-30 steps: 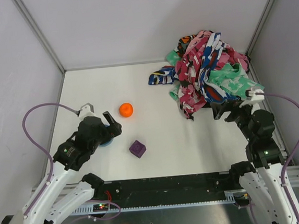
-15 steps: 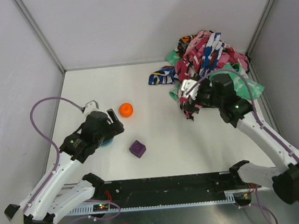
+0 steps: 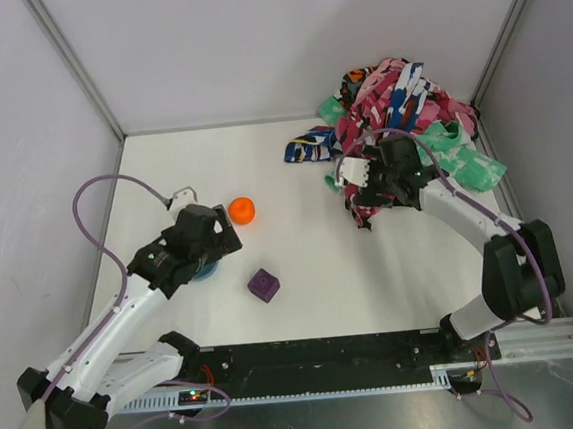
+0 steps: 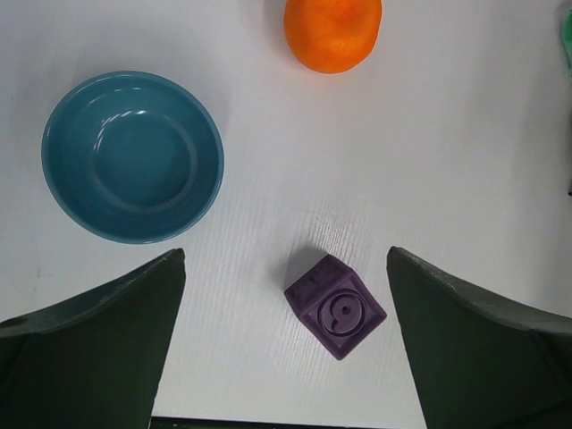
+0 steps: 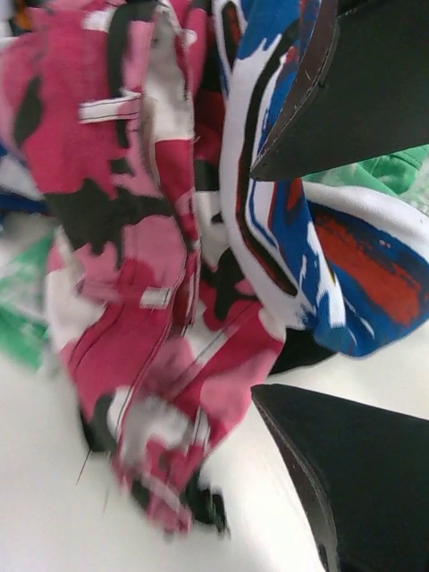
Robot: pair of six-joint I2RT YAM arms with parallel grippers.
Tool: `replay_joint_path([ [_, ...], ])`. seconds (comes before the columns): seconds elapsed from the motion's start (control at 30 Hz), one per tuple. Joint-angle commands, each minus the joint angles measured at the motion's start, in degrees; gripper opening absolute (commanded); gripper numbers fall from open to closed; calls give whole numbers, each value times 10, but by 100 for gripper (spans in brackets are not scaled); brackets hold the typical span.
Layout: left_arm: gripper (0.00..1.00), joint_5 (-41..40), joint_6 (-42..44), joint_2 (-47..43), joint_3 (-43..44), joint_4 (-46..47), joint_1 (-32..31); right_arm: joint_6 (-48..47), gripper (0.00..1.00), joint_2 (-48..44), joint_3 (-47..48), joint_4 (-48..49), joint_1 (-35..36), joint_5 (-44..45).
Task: Pick out a specific cloth from the pile
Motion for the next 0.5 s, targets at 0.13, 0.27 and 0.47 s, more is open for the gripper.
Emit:
replay_joint_path([
  [0.13, 100, -38, 15, 23, 34, 22, 5, -5, 99, 142, 50, 164, -65, 119],
  [0.27, 100, -45, 16, 40, 40, 26, 5, 35, 99, 229, 117, 132, -101, 108],
  [0.47, 100, -51, 18, 61, 50, 30, 5, 90, 68, 364, 258, 29, -127, 134],
])
